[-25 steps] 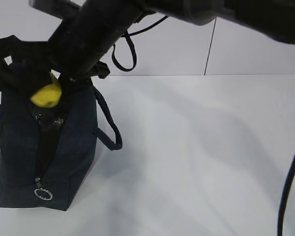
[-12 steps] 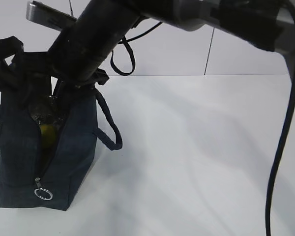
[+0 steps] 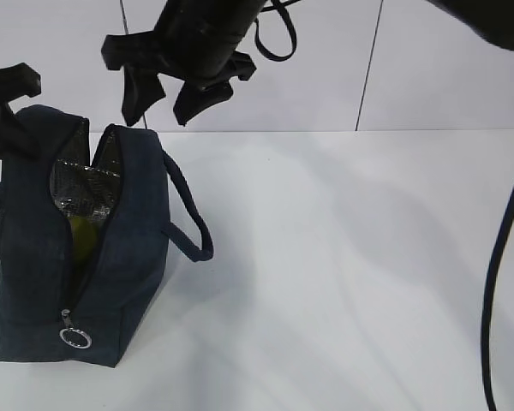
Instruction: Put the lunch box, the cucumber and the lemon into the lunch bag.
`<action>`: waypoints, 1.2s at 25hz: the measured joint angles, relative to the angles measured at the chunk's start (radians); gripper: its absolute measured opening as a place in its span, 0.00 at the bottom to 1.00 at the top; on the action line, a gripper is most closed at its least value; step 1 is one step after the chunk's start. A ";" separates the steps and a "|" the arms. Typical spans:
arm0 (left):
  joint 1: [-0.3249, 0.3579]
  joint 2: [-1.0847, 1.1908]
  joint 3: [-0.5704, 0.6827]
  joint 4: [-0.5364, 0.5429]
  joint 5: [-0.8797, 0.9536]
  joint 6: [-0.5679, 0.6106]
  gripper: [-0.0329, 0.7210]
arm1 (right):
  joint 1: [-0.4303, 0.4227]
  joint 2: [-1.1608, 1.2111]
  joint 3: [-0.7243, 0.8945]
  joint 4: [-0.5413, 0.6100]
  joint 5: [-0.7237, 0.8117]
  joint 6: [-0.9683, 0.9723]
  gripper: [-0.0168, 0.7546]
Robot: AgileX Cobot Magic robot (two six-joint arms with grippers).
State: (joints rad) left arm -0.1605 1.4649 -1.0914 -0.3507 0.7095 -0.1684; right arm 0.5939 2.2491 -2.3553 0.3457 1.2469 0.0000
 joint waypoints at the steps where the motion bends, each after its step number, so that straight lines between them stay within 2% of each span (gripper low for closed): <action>1: 0.000 0.000 0.000 0.000 0.000 0.000 0.04 | -0.010 0.000 0.000 -0.009 0.000 0.000 0.67; 7: 0.000 0.000 0.000 0.000 0.000 0.000 0.04 | -0.060 0.000 0.004 -0.007 0.002 0.000 0.63; 16: 0.000 0.000 0.000 0.000 -0.003 0.002 0.04 | -0.080 0.023 0.073 0.171 0.002 -0.093 0.61; 22: 0.000 0.000 0.000 0.000 -0.003 0.002 0.04 | -0.080 0.091 0.074 0.228 0.000 -0.109 0.57; 25: 0.000 0.000 0.000 0.000 -0.007 0.002 0.04 | -0.080 0.113 0.074 0.254 0.000 -0.122 0.45; 30: 0.000 0.000 0.000 0.000 -0.013 0.002 0.04 | -0.080 0.123 0.074 0.310 -0.002 -0.171 0.08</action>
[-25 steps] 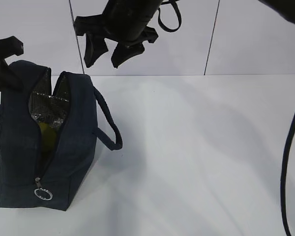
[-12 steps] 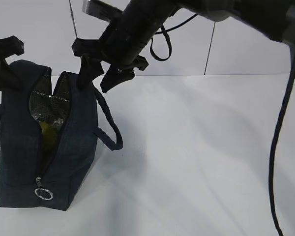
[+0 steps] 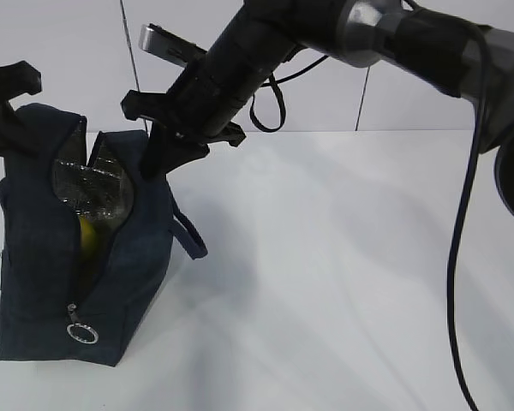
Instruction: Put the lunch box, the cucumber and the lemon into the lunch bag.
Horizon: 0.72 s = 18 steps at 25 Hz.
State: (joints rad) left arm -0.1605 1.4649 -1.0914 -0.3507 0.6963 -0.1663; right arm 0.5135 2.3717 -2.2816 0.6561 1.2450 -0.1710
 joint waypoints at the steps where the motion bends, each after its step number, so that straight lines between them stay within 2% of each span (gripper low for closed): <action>1: 0.000 0.000 0.000 0.000 -0.003 0.000 0.04 | 0.000 0.000 0.000 0.002 0.000 -0.005 0.05; 6: 0.000 0.000 0.000 -0.005 -0.007 0.002 0.04 | 0.000 -0.009 0.000 0.001 -0.001 -0.012 0.03; 10: -0.006 0.000 0.000 -0.092 -0.015 0.082 0.04 | 0.000 -0.057 0.002 -0.012 -0.001 -0.012 0.03; 13: -0.046 0.000 -0.011 -0.137 -0.033 0.124 0.04 | 0.000 -0.099 0.002 -0.048 0.002 0.010 0.03; 18: -0.138 0.000 -0.044 -0.158 -0.066 0.132 0.04 | -0.002 -0.163 0.007 -0.194 0.015 0.073 0.03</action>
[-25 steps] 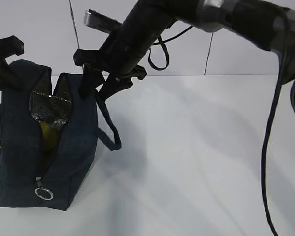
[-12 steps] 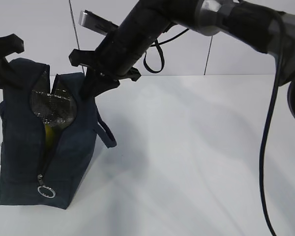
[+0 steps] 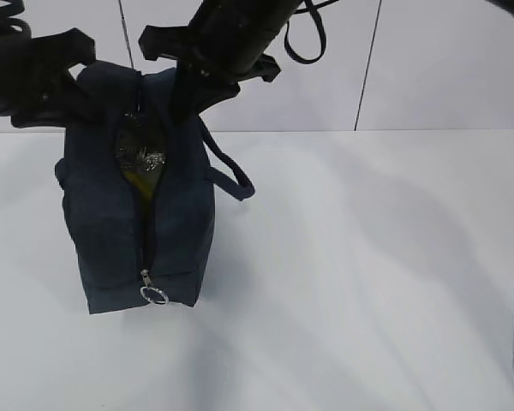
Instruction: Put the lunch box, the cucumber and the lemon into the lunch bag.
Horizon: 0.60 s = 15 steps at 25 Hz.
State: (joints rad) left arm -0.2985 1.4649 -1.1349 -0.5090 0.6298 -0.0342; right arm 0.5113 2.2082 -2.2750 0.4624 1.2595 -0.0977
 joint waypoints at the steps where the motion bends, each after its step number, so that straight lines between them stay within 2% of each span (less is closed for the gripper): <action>1: -0.013 0.000 -0.006 -0.004 -0.004 0.000 0.04 | -0.002 -0.012 0.006 -0.017 0.000 0.008 0.03; 8: -0.070 0.068 -0.079 -0.065 -0.007 0.002 0.04 | -0.034 -0.104 0.142 -0.097 -0.001 0.026 0.03; 15: -0.161 0.142 -0.128 -0.086 -0.014 0.002 0.04 | -0.082 -0.193 0.274 -0.141 0.000 0.019 0.03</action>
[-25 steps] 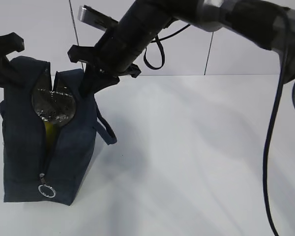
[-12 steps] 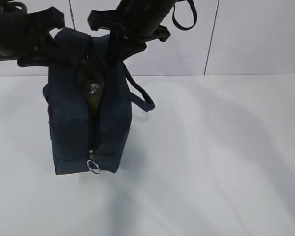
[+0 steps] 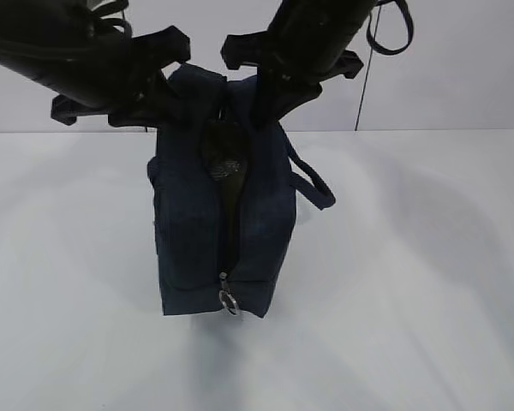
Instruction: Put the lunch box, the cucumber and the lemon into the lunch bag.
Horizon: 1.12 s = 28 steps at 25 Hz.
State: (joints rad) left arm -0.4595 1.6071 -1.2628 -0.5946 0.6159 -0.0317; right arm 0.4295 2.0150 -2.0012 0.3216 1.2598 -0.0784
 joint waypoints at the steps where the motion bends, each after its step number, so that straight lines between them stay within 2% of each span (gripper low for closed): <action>1: -0.010 0.012 -0.008 -0.003 -0.003 0.000 0.04 | -0.006 -0.007 0.015 -0.004 0.000 -0.002 0.03; 10: -0.071 0.104 -0.067 -0.040 -0.036 0.000 0.04 | -0.073 -0.063 0.118 -0.028 -0.002 -0.030 0.03; 22: -0.077 0.188 -0.096 -0.045 -0.067 0.000 0.04 | -0.078 -0.055 0.140 -0.034 -0.006 -0.067 0.04; 25: -0.077 0.190 -0.096 -0.051 -0.067 0.000 0.07 | -0.078 -0.051 0.140 -0.034 -0.008 -0.069 0.14; 28: -0.074 0.190 -0.096 -0.053 -0.072 0.001 0.22 | -0.078 -0.049 0.140 -0.036 -0.011 -0.071 0.38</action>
State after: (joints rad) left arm -0.5330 1.7968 -1.3586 -0.6474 0.5443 -0.0310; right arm 0.3517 1.9662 -1.8608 0.2858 1.2486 -0.1494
